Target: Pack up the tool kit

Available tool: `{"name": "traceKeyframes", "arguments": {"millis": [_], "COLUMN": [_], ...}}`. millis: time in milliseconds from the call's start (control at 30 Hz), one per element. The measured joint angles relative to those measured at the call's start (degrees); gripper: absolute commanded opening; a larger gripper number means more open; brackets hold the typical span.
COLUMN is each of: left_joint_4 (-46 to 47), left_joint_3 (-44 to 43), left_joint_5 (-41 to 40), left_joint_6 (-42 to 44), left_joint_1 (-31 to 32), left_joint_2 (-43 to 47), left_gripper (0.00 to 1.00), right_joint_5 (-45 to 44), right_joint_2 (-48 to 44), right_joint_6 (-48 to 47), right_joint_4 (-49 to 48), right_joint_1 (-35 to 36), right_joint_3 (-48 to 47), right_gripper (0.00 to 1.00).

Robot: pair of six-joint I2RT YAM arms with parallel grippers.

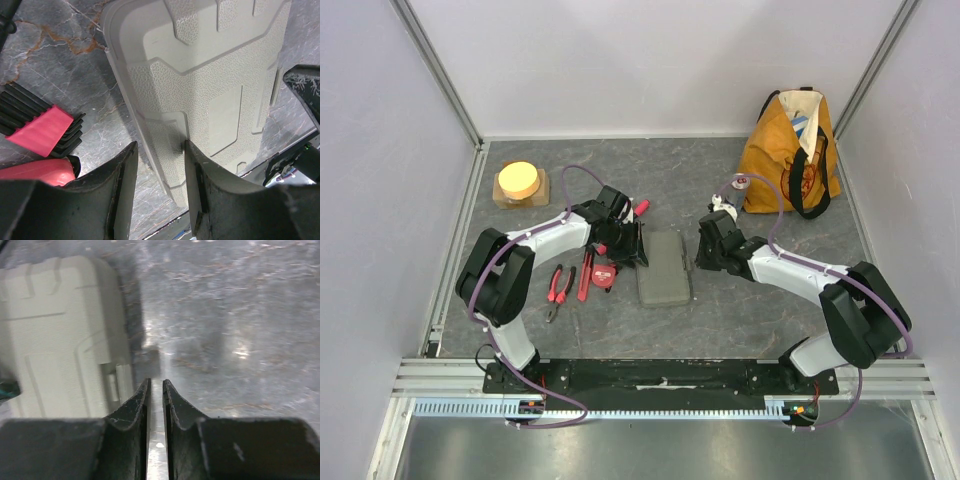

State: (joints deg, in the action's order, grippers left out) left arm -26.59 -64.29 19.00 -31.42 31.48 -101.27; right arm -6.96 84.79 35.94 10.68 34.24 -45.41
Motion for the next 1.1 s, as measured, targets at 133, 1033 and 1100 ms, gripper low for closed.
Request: {"name": "traceKeyframes", "arguments": {"millis": [133,1033,1100], "left_joint_4": [-0.09,-1.16,-1.18], "left_joint_3": [-0.09,-0.94,-0.94], "left_joint_5": [0.0,-0.46,-0.46], "left_joint_6": [0.0,0.02,0.02], "left_joint_1": [0.0,0.04,0.04], "left_joint_2": [-0.07,-0.35,-0.35], "left_gripper": [0.47,0.47,0.47], "right_joint_5": [-3.96,2.67,2.86], "right_joint_2": [0.02,1.38,1.53], "right_joint_6": [-0.63,-3.04,-3.04], "right_joint_4": [2.91,2.1,1.77], "right_joint_1": [-0.42,-0.55,-0.55], "right_joint_3": [0.0,-2.32,-2.32], "right_gripper": [0.26,0.42,0.39]}}
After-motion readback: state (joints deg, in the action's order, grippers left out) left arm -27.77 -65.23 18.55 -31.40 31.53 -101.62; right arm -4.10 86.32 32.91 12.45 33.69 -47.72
